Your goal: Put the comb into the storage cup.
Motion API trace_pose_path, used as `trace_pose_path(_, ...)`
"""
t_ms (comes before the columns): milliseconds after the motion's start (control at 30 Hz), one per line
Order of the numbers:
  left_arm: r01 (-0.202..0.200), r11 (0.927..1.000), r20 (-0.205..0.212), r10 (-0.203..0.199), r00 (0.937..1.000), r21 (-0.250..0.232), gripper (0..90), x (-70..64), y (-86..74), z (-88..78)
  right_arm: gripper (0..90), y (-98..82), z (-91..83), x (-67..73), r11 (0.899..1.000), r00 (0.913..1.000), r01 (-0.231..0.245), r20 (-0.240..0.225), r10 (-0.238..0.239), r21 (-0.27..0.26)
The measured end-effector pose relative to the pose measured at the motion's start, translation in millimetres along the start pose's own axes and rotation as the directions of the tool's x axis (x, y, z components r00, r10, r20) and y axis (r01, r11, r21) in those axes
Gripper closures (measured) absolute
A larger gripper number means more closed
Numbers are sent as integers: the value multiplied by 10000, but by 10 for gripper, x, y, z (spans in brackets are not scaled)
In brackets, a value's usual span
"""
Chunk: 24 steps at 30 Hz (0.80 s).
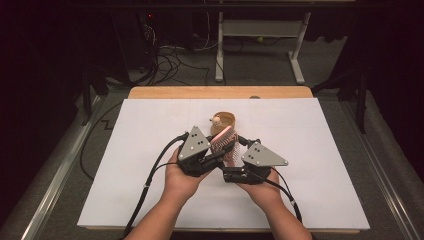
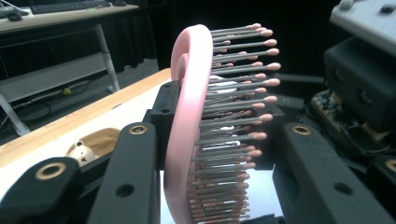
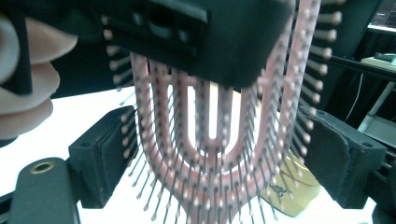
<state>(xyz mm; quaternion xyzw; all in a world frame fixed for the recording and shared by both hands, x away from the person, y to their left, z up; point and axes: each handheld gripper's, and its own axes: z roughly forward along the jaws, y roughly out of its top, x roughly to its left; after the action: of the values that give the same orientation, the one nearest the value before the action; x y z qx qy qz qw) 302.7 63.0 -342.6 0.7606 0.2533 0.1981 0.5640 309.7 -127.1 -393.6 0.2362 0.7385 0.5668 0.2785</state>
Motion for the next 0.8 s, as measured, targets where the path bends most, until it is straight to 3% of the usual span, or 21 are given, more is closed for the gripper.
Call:
trace_pose_path(167,-12,10000,-58,12,10000,-4,634,25,-1,-28,111,-13,14,-2,9999,9999,-73,-71,74,101)
trace_pose_path(467,-19,10000,-216,19,9998,-4,634,72,-19,-71,5,-37,37,-47,9978,9971,-615,-423,626,262)
trace_pose_path(800,-55,10000,-380,56,9993,34,634,134,-37,-136,0,-73,39,-71,9954,9955,-842,-391,860,446)
